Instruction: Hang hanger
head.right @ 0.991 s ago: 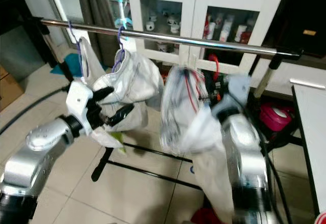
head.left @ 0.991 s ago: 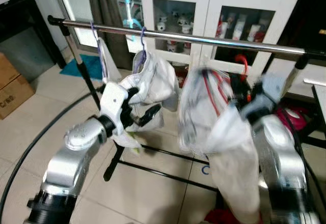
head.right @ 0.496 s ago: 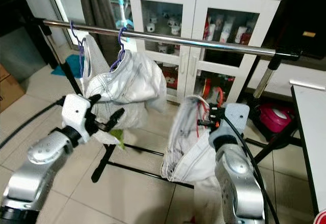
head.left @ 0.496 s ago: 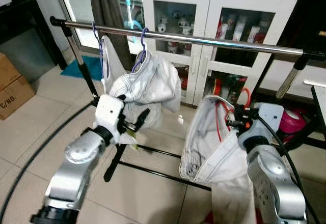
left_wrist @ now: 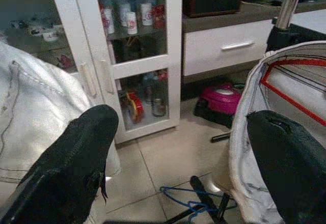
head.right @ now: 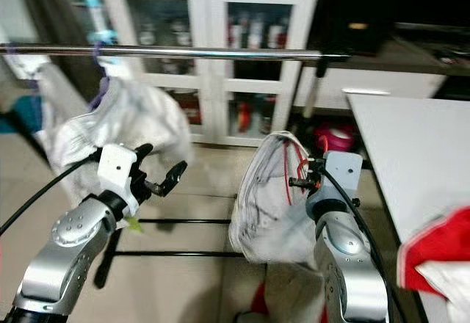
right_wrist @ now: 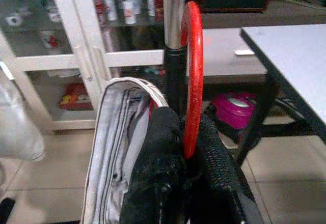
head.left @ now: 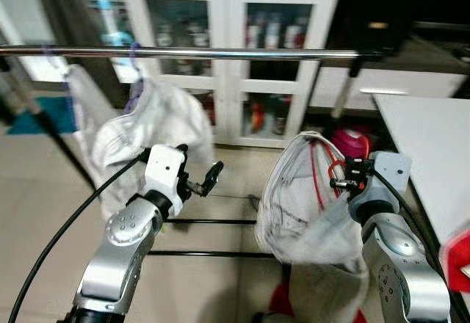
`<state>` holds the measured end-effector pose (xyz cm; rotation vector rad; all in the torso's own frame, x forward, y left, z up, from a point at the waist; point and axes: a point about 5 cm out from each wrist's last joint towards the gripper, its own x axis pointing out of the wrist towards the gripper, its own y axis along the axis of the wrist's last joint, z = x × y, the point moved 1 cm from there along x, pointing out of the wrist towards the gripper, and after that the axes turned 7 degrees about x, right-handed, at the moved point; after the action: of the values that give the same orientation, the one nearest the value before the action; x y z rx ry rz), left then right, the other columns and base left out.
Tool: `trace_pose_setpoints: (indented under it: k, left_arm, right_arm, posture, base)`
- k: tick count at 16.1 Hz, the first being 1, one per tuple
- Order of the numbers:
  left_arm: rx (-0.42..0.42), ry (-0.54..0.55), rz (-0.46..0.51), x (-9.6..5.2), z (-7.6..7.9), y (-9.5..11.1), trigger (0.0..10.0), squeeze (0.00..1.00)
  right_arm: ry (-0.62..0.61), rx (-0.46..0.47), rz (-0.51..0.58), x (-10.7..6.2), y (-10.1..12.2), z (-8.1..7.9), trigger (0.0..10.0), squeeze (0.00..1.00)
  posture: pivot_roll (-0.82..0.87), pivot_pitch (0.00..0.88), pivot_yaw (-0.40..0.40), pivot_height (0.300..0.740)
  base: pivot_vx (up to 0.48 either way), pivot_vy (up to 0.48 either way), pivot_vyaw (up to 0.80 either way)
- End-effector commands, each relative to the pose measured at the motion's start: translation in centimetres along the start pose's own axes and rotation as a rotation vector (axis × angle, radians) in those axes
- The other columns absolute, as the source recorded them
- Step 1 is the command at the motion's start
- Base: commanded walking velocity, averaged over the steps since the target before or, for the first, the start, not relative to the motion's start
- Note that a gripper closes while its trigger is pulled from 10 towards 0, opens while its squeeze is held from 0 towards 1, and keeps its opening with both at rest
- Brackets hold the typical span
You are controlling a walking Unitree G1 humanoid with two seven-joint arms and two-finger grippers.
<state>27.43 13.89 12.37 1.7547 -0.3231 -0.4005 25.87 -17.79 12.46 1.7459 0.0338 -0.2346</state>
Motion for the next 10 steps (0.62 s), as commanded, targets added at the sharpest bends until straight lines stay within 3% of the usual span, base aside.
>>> trace_pose_setpoints:
  k: [1,4,6,10]
  left_arm:
    - [0.011,0.026,-0.003,-0.5,-0.6,0.1,10.0,0.00]
    - [0.014,0.014,-0.008,-0.6,-0.5,0.2,10.0,0.00]
    - [0.017,0.007,-0.007,-0.6,-0.3,0.5,10.0,0.00]
    - [0.013,-0.008,-0.007,-0.5,-0.5,0.7,10.0,0.00]
  right_arm:
    - [-0.029,0.016,0.099,-0.1,2.1,-0.2,10.0,0.00]
    - [-0.035,-0.009,0.067,-0.2,1.9,-0.2,10.0,0.00]
    - [-0.032,0.031,0.041,-0.2,1.7,-0.3,10.0,0.00]
    - [-0.019,0.055,0.017,-0.6,1.1,-0.7,10.0,0.00]
  posture:
    - [-0.15,0.000,-0.012,0.740]
    - [-0.14,0.000,-0.015,0.740]
    - [-0.13,0.000,-0.021,0.740]
    - [-0.14,0.000,0.003,0.740]
  base:
    - [0.000,0.000,-0.80]
    - [0.000,0.000,-0.80]
    - [-0.137,0.000,-0.72]
    - [-0.308,0.000,0.00]
